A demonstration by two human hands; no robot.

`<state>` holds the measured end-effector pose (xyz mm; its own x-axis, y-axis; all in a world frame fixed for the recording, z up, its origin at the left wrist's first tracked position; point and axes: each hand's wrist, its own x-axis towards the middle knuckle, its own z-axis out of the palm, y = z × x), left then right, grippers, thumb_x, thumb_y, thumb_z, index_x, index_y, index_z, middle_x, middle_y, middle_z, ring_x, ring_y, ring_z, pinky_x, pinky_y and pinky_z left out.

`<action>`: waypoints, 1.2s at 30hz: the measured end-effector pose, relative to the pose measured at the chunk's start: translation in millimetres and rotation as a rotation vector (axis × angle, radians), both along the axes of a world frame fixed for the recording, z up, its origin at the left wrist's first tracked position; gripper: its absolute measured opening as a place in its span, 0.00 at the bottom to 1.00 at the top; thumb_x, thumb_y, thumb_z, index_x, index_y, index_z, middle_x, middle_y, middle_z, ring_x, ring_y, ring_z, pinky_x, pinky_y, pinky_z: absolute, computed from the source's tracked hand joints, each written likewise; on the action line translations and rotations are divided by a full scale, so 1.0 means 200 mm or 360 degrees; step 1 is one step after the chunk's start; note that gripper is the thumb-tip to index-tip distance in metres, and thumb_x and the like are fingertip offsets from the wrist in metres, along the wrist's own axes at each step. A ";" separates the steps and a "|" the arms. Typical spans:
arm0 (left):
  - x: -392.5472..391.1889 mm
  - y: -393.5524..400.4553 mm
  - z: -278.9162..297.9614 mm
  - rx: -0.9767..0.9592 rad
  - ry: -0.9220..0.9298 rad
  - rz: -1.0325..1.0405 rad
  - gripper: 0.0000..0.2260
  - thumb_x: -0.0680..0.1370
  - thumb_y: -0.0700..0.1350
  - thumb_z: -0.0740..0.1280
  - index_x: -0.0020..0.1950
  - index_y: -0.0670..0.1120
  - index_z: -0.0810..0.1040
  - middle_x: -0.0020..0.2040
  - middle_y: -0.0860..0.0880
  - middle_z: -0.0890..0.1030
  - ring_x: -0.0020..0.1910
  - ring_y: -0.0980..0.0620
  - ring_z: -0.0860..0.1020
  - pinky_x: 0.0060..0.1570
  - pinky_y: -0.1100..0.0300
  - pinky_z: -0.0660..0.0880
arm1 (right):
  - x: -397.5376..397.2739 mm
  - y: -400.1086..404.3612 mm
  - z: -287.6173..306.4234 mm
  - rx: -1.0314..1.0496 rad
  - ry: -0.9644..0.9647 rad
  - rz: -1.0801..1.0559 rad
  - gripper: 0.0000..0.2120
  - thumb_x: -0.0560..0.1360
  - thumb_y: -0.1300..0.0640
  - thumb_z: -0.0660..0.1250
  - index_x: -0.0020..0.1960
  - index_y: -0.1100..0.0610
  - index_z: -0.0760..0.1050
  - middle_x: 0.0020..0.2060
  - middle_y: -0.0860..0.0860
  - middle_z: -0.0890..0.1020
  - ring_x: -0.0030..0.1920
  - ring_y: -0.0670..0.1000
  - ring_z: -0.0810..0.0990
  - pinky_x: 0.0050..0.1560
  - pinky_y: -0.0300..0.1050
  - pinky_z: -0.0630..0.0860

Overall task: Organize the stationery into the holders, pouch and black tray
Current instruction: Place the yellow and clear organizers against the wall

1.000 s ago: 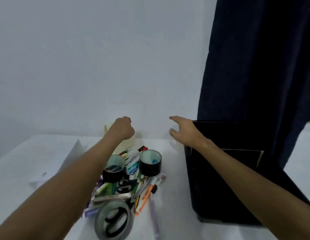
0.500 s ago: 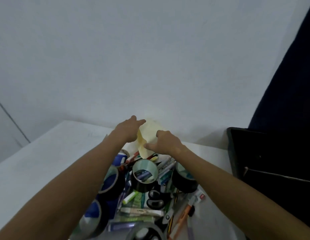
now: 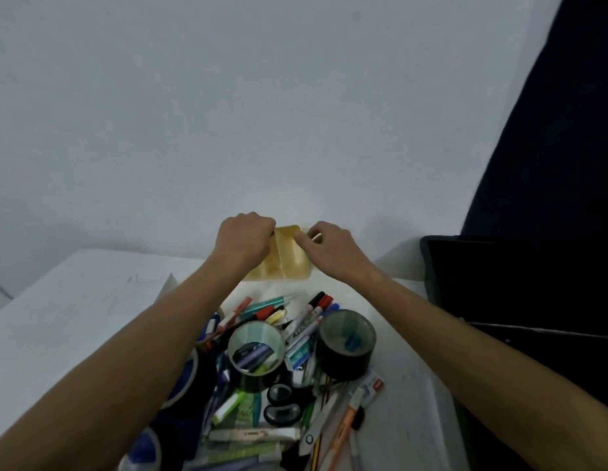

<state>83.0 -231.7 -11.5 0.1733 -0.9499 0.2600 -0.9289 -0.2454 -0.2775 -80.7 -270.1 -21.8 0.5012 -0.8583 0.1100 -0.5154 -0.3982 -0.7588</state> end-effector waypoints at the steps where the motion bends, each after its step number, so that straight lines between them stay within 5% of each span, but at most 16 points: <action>1: -0.04 -0.02 0.03 -0.0054 0.0064 0.0003 0.07 0.76 0.39 0.58 0.45 0.46 0.75 0.31 0.50 0.67 0.34 0.47 0.71 0.31 0.58 0.63 | -0.06 -0.02 0.03 0.0000 -0.0047 -0.0039 0.23 0.76 0.39 0.59 0.59 0.56 0.74 0.52 0.51 0.79 0.49 0.50 0.78 0.48 0.44 0.74; 5: -0.22 -0.10 0.10 -0.0185 0.0536 -0.0007 0.07 0.77 0.43 0.57 0.41 0.44 0.73 0.36 0.47 0.73 0.36 0.45 0.74 0.34 0.57 0.68 | -0.29 -0.08 0.12 -0.0035 -0.0305 -0.0282 0.30 0.74 0.39 0.64 0.69 0.54 0.65 0.61 0.53 0.72 0.57 0.50 0.73 0.54 0.45 0.73; 7: -0.30 -0.14 0.10 -0.0200 0.0828 -0.0053 0.09 0.77 0.42 0.57 0.38 0.43 0.70 0.35 0.47 0.73 0.36 0.44 0.74 0.31 0.59 0.68 | -0.39 -0.10 0.13 0.0073 -0.0302 -0.0352 0.32 0.72 0.40 0.67 0.70 0.52 0.62 0.57 0.52 0.74 0.54 0.51 0.76 0.52 0.51 0.79; 10: -0.42 -0.18 0.06 -0.0126 0.1116 -0.0094 0.09 0.76 0.40 0.56 0.39 0.39 0.72 0.33 0.45 0.75 0.32 0.44 0.77 0.31 0.54 0.76 | -0.51 -0.11 0.11 0.0297 -0.0153 -0.0303 0.30 0.72 0.45 0.68 0.69 0.52 0.61 0.48 0.51 0.78 0.46 0.50 0.80 0.36 0.43 0.79; 14: -0.54 -0.21 0.00 0.0064 0.1402 -0.0111 0.10 0.75 0.39 0.55 0.40 0.37 0.74 0.32 0.40 0.80 0.27 0.45 0.81 0.35 0.50 0.83 | -0.61 -0.13 0.03 0.0365 -0.0150 -0.0286 0.26 0.75 0.56 0.66 0.71 0.57 0.63 0.46 0.55 0.80 0.44 0.53 0.82 0.38 0.45 0.81; 19: -0.59 -0.24 -0.05 0.0257 0.1480 -0.0065 0.12 0.75 0.38 0.55 0.41 0.35 0.76 0.32 0.38 0.83 0.25 0.47 0.80 0.32 0.59 0.81 | -0.66 -0.18 -0.06 0.0348 -0.0167 -0.0347 0.22 0.76 0.60 0.64 0.69 0.58 0.67 0.45 0.56 0.81 0.41 0.53 0.81 0.39 0.46 0.82; 29: -0.53 -0.31 -0.12 0.0448 0.1536 0.0031 0.13 0.79 0.41 0.60 0.46 0.33 0.79 0.37 0.39 0.84 0.29 0.46 0.81 0.34 0.61 0.80 | -0.57 -0.23 -0.19 0.0283 -0.0117 -0.0416 0.19 0.72 0.66 0.64 0.62 0.57 0.75 0.46 0.53 0.81 0.46 0.53 0.81 0.48 0.52 0.82; 36: -0.52 -0.35 -0.17 0.0395 0.1560 0.0037 0.15 0.81 0.44 0.59 0.38 0.38 0.73 0.33 0.41 0.82 0.24 0.49 0.78 0.29 0.63 0.75 | -0.54 -0.26 -0.22 0.0158 -0.0063 -0.0430 0.16 0.74 0.67 0.63 0.58 0.56 0.79 0.44 0.52 0.80 0.47 0.55 0.81 0.49 0.50 0.81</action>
<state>-20.4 -302.0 -45.0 0.2238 -0.9515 -0.2111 -0.7703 -0.3054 0.5598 -189.1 -321.1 -65.7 0.2502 -0.9676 0.0338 -0.5619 -0.1735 -0.8088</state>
